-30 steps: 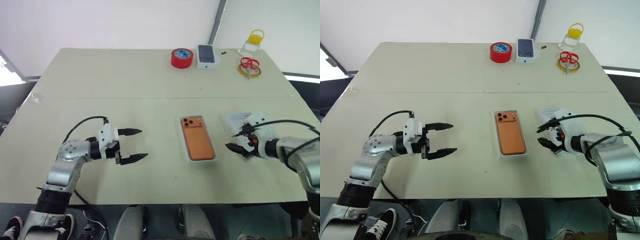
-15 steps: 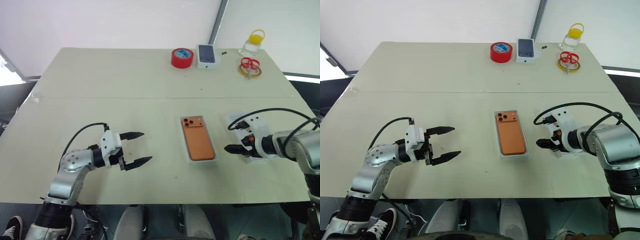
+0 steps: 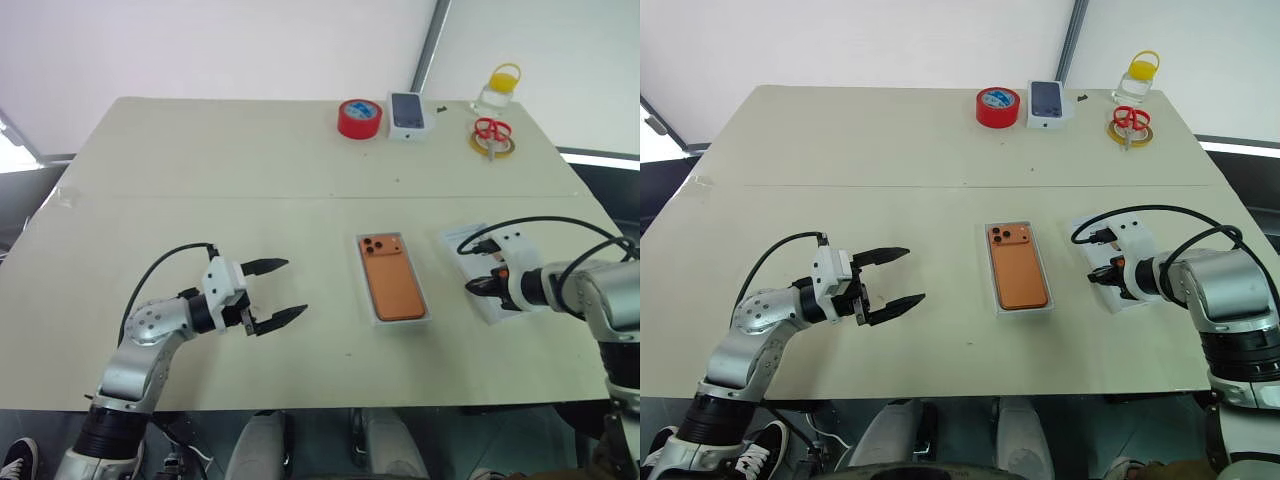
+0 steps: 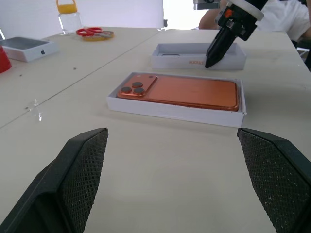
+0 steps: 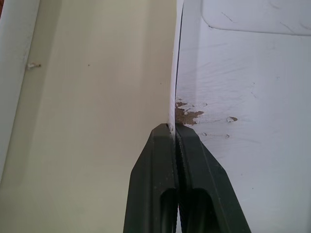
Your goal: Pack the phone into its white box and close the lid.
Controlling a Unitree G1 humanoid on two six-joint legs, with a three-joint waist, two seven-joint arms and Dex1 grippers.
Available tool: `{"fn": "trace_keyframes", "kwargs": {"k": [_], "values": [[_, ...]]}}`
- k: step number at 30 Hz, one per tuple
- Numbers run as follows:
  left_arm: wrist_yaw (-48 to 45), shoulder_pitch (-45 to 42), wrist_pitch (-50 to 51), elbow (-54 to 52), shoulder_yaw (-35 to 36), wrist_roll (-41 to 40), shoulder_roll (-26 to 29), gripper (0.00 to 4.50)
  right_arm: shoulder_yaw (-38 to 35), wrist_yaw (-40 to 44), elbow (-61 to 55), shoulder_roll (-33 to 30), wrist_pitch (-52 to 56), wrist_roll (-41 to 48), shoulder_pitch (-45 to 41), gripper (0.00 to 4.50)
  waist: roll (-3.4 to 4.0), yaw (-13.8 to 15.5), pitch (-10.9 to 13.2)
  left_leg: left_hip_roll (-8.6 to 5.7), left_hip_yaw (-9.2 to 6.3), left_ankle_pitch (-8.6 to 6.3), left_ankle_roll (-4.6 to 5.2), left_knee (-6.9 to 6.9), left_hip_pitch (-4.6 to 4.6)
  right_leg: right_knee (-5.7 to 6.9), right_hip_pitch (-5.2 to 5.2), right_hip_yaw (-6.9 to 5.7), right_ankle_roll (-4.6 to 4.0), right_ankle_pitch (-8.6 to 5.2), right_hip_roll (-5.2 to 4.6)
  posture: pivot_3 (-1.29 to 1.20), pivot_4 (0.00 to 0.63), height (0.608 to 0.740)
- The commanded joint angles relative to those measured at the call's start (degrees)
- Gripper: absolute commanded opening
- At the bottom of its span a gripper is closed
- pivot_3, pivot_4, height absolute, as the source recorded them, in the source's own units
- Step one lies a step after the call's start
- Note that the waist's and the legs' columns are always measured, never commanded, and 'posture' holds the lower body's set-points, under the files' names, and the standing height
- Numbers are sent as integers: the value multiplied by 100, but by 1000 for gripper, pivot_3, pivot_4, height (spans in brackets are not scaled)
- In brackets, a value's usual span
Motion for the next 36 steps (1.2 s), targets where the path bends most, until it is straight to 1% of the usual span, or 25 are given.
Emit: {"fn": "trace_keyframes", "kwargs": {"k": [1,3,5,7,8,10,11,13,15,18,19,20,22,23,25,28,30,31,32,33,34,36], "values": [[-97,-156,44,4,-10,-95,46,4246,-95,-175,86,211,120,24,-115,24,0,-5,0,1,0,0,0,0,0,0,0,0,0,0,0,0,150,740],[-167,-248,84,91,-3,-140,65,3694,-200,-219,43,280,126,51,-265,0,1,-14,1,1,0,0,0,0,0,1,-1,0,0,0,1,0,150,740],[-217,-320,65,191,12,-118,69,2760,-281,-279,2,373,100,72,-404,0,8,-15,5,0,1,0,0,0,-3,1,-5,0,0,0,1,0,150,740],[-266,-414,145,265,29,-171,55,1648,-405,-392,-37,524,143,85,-573,0,15,-20,9,0,1,0,0,0,-5,2,-8,1,0,0,1,0,150,740],[-296,-474,215,284,21,-214,44,1225,-506,-393,-186,652,-75,143,-697,0,19,-19,12,0,1,0,0,-1,-6,3,-10,1,0,0,2,0,150,740],[-311,-561,242,348,27,-214,32,224,-553,-361,-497,824,-499,222,-834,0,29,-14,18,0,1,0,0,-2,-9,3,-13,1,1,1,2,0,150,740],[-252,-607,151,409,31,-129,5,99,-826,-377,-635,1163,-521,429,-974,0,32,-10,20,-1,1,0,0,-2,-12,3,-15,1,2,1,2,0,150,740],[-128,-710,49,547,39,-24,-56,99,-1343,-468,-869,1840,-450,831,-1219,0,34,-25,20,0,1,0,0,-2,-11,4,-15,2,5,3,5,0,150,740],[11,-814,-80,659,12,129,-122,99,-1693,-528,-1110,2352,-338,1151,-1326,0,35,-7,21,2,-4,0,0,-3,-11,9,-16,2,21,12,11,0,150,740],[137,-993,-104,762,-43,261,-189,99,-2441,-661,-1601,3624,370,2016,-1330,0,36,27,20,3,-12,0,0,-6,-10,11,-13,-2,21,14,12,0,150,740],[155,-1021,-115,776,-49,282,-196,99,-2596,-711,-1729,3892,574,2165,-1311,0,36,25,21,3,-13,0,0,-7,-12,14,-15,-1,22,15,12,0,150,740],[151,-1034,-79,765,-42,264,-196,99,-2726,-796,-1769,4105,792,2528,-1169,0,38,25,22,3,-13,0,0,-8,-12,15,-15,-1,22,15,11,0,150,740],[149,-1058,-15,754,-21,222,-192,99,-2819,-997,-1772,4280,969,3440,-798,0,39,22,21,-2,-13,0,0,-8,-12,14,-14,-1,19,16,0,0,150,740],[147,-1067,19,748,-16,197,-190,99,-2814,-1128,-1739,4272,994,3898,-600,0,40,23,21,-7,-11,0,0,-8,-12,14,-15,-1,18,16,-7,0,150,740],[146,-1060,31,724,-27,189,-190,99,-2642,-1360,-1697,3980,994,4629,-163,0,45,12,24,-14,-10,-1,1,-8,-12,11,-14,0,7,9,-16,0,150,740],[164,-1040,41,697,-55,195,-214,99,-2533,-2015,-1296,3713,994,5877,130,0,53,-20,29,-16,-1,-2,3,-8,-12,6,-15,4,-1,5,-22,0,150,740],[197,-1025,50,656,-86,202,-260,99,-2055,-2602,-1165,3234,553,7063,440,0,55,-44,30,-9,-1,-2,3,-8,-8,6,-14,4,-1,4,-15,0,150,740],[228,-1015,53,608,-99,182,-308,99,-1573,-3133,-1110,2854,10,7960,656,0,55,-62,31,-7,-3,-2,3,-10,-7,9,-15,3,-1,4,-14,0,150,740],[277,-1015,74,542,-108,152,-369,99,-1173,-3554,-1107,2571,-412,8583,794,0,58,-78,33,-4,-4,-2,3,-13,-8,8,-16,2,-1,4,-11,0,150,740],[345,-1038,150,444,-100,70,-452,99,-849,-3788,-1154,2350,-745,8963,859,0,56,-102,34,-4,-5,-2,3,-16,-9,8,-16,2,0,3,-11,0,150,740],[392,-1053,237,359,-93,-3,-507,99,-605,-3886,-1200,2202,-1015,9139,913,0,56,-111,34,-4,-5,-2,3,-16,-8,8,-15,2,1,3,-11,0,150,740],[414,-1060,353,226,-106,-69,-557,99,-279,-3984,-1203,2023,-1390,9174,950,0,54,-132,35,-3,-1,-2,3,-14,-8,5,-14,4,2,3,-9,0,150,740]]}}
